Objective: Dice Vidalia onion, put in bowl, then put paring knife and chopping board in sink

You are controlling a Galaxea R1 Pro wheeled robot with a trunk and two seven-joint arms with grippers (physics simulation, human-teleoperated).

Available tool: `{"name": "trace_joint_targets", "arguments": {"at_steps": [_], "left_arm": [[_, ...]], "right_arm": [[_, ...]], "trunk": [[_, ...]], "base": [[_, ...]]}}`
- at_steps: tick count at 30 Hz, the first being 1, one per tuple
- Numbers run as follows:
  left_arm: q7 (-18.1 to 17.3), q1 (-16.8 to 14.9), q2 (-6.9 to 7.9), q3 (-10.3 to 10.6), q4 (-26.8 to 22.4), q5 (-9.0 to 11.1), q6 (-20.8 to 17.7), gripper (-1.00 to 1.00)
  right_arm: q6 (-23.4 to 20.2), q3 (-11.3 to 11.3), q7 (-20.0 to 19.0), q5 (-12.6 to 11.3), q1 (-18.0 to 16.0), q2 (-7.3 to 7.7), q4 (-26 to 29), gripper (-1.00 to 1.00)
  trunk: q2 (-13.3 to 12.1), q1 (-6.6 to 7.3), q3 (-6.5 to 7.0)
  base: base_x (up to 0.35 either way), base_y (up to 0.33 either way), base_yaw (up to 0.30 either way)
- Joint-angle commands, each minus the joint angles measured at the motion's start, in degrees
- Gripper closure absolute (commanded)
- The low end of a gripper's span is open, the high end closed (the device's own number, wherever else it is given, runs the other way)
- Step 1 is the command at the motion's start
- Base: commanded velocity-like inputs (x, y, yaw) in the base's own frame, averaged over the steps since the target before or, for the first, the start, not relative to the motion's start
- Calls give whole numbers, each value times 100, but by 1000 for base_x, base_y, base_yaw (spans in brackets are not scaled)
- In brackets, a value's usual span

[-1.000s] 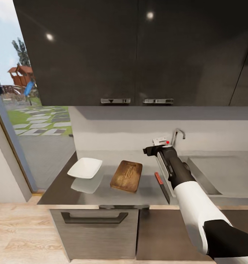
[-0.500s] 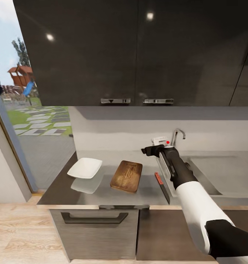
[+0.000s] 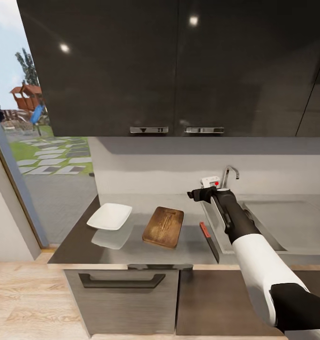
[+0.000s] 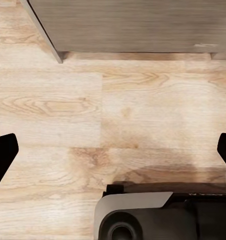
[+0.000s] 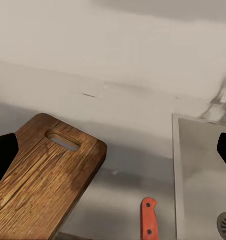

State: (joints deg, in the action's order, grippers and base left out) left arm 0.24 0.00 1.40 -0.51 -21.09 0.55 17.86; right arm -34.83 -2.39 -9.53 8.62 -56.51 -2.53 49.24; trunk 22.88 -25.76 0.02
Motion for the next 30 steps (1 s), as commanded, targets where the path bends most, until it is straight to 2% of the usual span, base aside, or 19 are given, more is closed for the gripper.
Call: {"name": "trace_joint_targets", "arguments": {"at_steps": [1,17,30], "left_arm": [[2,0,0,-4,3,5,17,-100],[-4,0,57,-7,7,4,21,-100],[-6,0,73,-6,8,7,19,-100]], "right_arm": [[-24,3,-40,61,-1,-1,7,-100],[-33,2,-40,61,-1,-19,-253,-100],[-25,-7,-46,61,-1,-24,-691,-100]], "trunk": [[4,-2,-2],[4,-2,-2],[4,-2,-17]], "base": [[0,0,0],[8,0,0],[226,111,0]]}}
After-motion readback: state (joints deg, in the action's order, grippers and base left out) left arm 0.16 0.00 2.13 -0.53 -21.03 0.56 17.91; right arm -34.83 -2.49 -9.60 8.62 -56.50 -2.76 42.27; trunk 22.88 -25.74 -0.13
